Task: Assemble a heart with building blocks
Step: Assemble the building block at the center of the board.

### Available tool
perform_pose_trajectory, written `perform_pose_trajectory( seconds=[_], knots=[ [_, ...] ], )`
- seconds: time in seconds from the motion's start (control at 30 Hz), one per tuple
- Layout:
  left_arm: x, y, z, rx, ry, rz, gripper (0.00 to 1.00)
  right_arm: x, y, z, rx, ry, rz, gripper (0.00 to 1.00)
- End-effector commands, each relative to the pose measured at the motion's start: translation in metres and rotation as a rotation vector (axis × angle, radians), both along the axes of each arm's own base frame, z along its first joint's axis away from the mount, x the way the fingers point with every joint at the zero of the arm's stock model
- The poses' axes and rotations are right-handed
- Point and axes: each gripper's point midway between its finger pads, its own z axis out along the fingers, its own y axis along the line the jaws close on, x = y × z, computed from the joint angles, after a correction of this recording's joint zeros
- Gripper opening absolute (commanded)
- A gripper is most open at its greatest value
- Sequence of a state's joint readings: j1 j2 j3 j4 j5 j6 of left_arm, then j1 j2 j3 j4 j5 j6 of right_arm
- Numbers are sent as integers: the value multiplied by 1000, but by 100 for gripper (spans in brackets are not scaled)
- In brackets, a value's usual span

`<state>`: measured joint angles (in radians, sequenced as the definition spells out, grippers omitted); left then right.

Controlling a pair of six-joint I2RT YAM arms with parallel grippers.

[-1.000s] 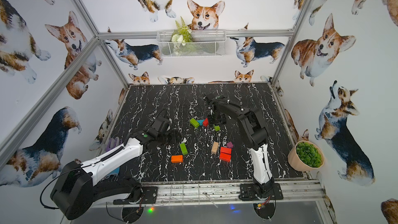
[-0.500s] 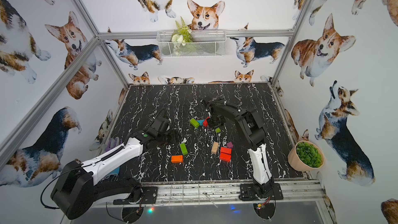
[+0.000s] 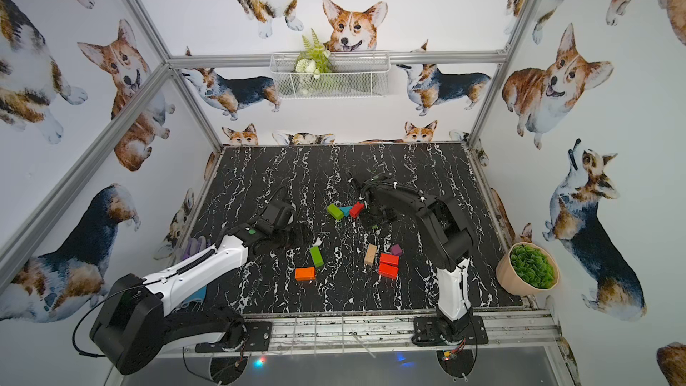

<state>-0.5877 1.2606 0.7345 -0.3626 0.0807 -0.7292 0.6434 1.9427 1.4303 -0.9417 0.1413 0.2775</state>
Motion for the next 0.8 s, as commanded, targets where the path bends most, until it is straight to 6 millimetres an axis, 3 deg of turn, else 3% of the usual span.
perform_pose_trajectory(
  seconds=[0.0, 0.1, 0.4, 0.6, 0.77],
  knots=[
    [3, -4, 4, -17, -10, -3, 57, -1, 15, -1, 85, 6, -39, 72],
    [3, -3, 4, -16, -10, -3, 57, 5, 16, -1, 74, -17, -59, 72],
    [1, 0, 4, -6, -12, -1, 57, 23, -17, -5, -2, -34, -180, 64],
    [0, 2, 2, -3, -8, 2, 57, 31, -34, -1, -22, -44, -218, 64],
    [1, 1, 3, -6, -11, 1, 57, 26, -33, 8, 13, -46, -223, 59]
  ],
)
